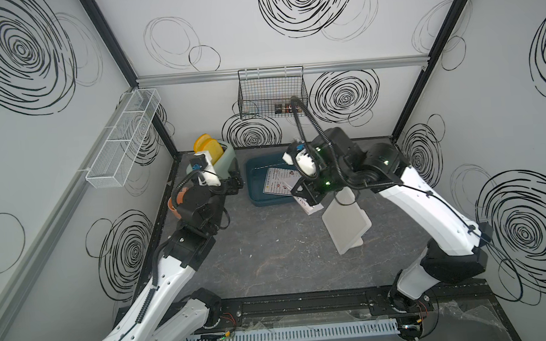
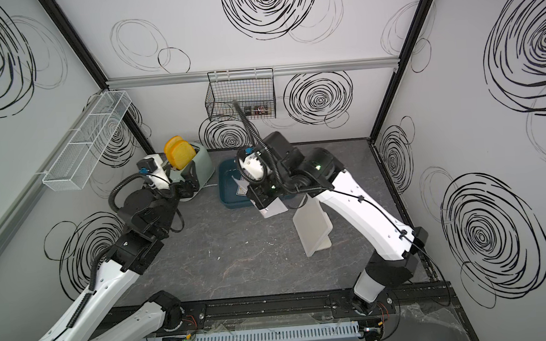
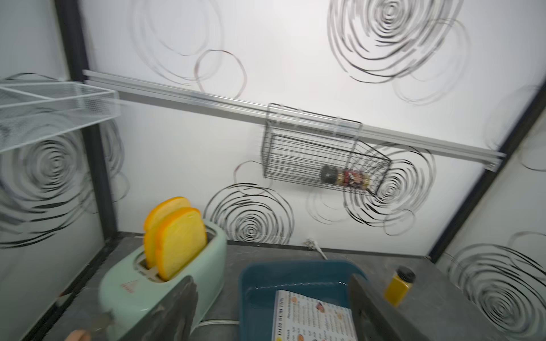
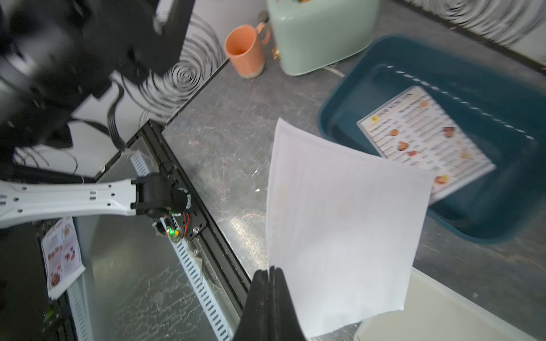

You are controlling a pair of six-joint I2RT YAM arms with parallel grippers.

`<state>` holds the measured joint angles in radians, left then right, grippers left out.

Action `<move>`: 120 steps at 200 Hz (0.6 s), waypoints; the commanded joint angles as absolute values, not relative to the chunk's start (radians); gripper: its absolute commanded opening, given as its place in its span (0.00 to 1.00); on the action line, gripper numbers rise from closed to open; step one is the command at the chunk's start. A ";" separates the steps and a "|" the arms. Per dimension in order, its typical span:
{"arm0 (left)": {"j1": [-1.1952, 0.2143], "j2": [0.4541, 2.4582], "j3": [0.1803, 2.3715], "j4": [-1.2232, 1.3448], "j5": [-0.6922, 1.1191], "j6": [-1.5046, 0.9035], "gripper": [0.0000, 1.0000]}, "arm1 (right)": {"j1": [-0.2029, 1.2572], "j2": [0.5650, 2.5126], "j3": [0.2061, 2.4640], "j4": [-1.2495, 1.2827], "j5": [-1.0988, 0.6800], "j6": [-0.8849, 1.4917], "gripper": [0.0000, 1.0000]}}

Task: Replace the menus in the menu holders
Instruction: Take out the menu from the menu holder, then place the menu at the center of the board.

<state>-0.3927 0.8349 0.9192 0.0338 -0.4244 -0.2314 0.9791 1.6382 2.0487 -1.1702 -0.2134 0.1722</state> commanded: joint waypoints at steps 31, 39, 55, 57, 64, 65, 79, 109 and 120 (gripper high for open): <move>-0.220 0.712 1.024 -0.224 -0.552 -0.324 0.84 | 1.240 1.828 2.059 -1.026 -0.406 -0.005 0.00; -0.204 0.700 1.038 -0.249 -0.557 -0.324 0.84 | 1.251 1.854 2.074 -1.025 -0.478 -0.024 0.00; -0.176 0.678 1.059 -0.287 -0.571 -0.324 0.84 | 1.244 1.888 2.063 -1.018 -0.620 -0.057 0.00; -0.173 0.676 1.061 -0.291 -0.573 -0.325 0.84 | 1.241 1.892 2.061 -1.018 -0.639 -0.064 0.00; -0.162 0.669 1.067 -0.302 -0.573 -0.322 0.84 | 1.227 1.905 2.045 -1.016 -0.689 -0.085 0.00; -0.161 0.668 1.068 -0.304 -0.574 -0.322 0.84 | 1.224 1.907 2.043 -1.016 -0.694 -0.088 0.00; -0.144 0.661 1.074 -0.319 -0.569 -0.317 0.85 | 1.174 1.946 2.018 -1.025 -0.760 -0.115 0.00; -0.133 0.657 1.076 -0.347 -0.556 -0.320 0.85 | 1.057 2.084 2.060 -1.034 -0.695 -0.189 0.00; -0.132 0.657 1.072 -0.356 -0.549 -0.328 0.85 | 1.027 2.148 2.106 -1.031 -0.624 -0.193 0.00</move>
